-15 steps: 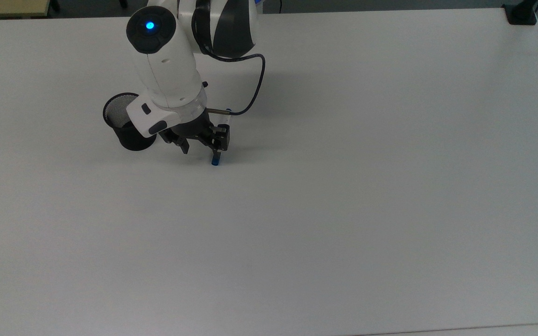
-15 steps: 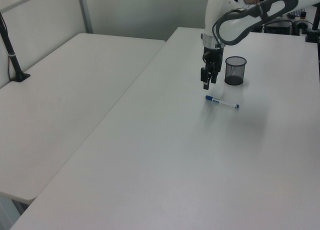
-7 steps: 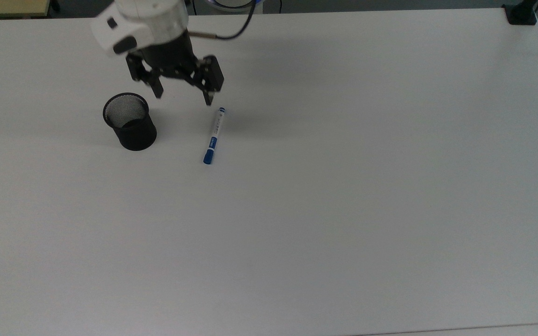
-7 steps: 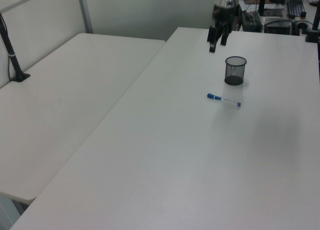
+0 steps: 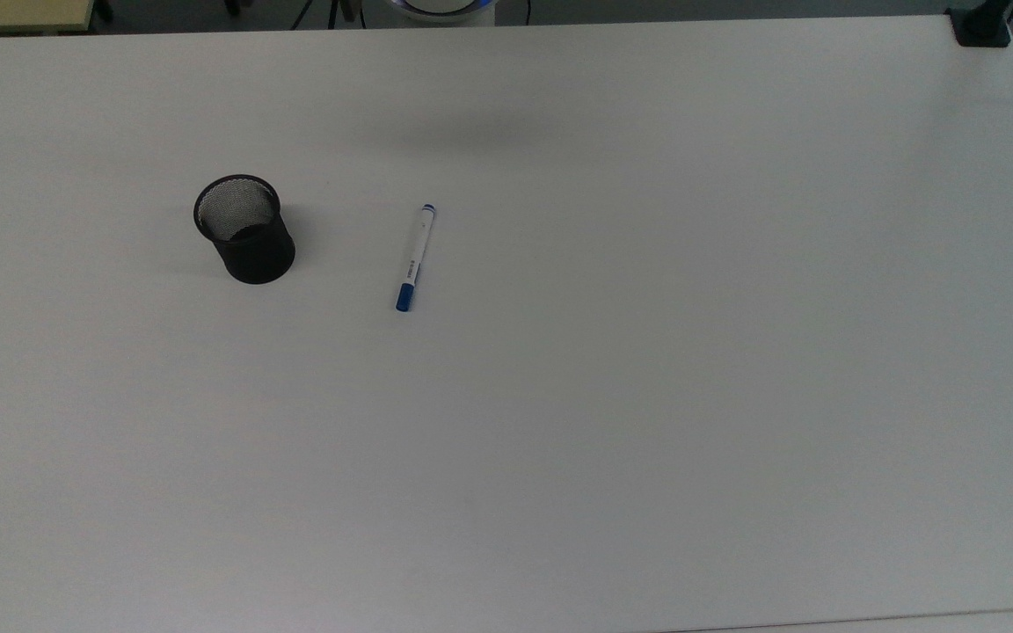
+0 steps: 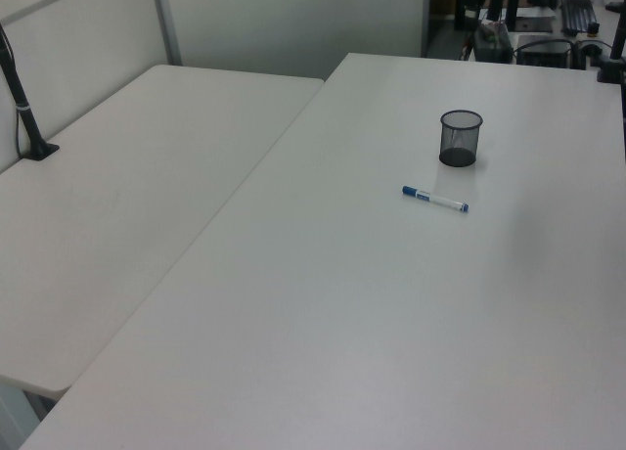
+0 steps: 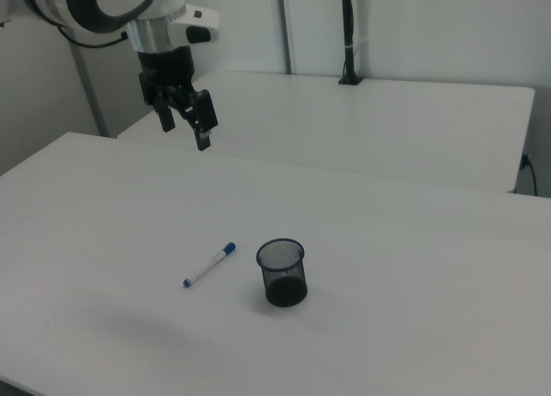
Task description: Remove the marker
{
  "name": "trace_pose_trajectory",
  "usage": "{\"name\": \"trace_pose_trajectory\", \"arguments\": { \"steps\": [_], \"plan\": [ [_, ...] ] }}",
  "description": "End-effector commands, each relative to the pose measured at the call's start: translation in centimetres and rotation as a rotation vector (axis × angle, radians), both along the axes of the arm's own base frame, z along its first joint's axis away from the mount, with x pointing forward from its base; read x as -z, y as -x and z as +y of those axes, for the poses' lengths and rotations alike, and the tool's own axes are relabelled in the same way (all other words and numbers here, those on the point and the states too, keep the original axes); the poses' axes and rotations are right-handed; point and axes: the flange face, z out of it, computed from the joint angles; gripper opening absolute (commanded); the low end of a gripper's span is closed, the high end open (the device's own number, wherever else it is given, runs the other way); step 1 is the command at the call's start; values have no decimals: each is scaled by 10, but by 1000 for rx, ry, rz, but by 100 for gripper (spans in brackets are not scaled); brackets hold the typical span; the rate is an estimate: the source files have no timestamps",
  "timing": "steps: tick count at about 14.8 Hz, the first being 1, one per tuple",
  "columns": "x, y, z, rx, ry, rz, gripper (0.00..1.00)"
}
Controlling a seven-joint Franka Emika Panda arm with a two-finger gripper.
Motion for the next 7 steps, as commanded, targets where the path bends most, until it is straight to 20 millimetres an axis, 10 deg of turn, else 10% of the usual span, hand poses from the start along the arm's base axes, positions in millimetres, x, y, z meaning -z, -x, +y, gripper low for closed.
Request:
{"name": "trace_pose_trajectory", "arguments": {
  "steps": [1,7],
  "plan": [
    [0,6,-1,2,-2,14,100],
    [8,-16,-7,-99,90,-56,100]
  ]
}}
